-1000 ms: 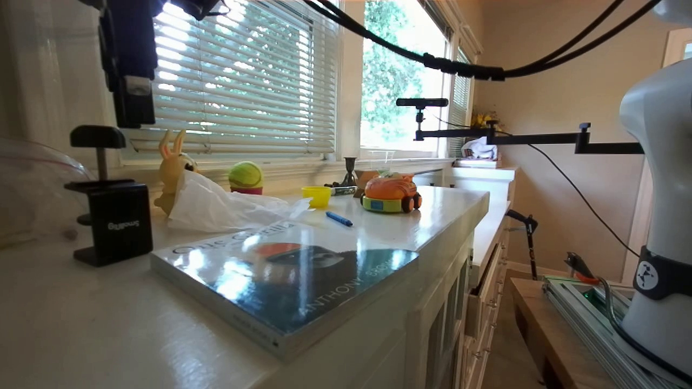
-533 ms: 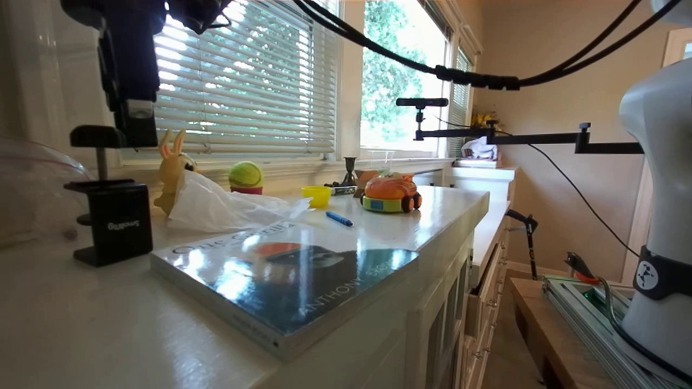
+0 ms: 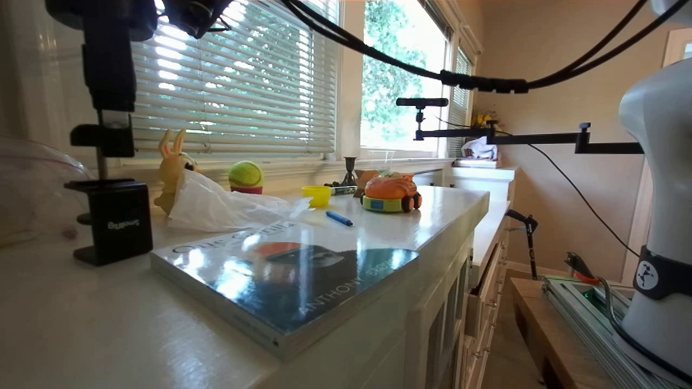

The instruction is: Rotate the black clamp.

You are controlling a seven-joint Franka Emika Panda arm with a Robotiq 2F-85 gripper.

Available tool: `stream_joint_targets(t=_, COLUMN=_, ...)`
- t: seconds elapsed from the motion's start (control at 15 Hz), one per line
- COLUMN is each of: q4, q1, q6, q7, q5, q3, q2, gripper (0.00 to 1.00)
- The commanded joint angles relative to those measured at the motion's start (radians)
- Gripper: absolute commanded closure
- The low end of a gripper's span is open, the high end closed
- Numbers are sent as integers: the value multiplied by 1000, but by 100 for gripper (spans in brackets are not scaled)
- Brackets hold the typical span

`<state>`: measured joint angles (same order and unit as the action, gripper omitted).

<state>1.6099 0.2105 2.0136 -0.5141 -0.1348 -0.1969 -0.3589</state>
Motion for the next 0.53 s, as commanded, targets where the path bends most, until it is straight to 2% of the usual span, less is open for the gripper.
stream_joint_targets(t=0.0, q4=39, q1=9, q6=43, q7=61, q5=-45, q3=0, q2=35, gripper=0)
stream_joint_targets(t=0.47, q4=45, q1=9, q6=34, q7=125, q5=-30, q3=0, q2=56, gripper=0)
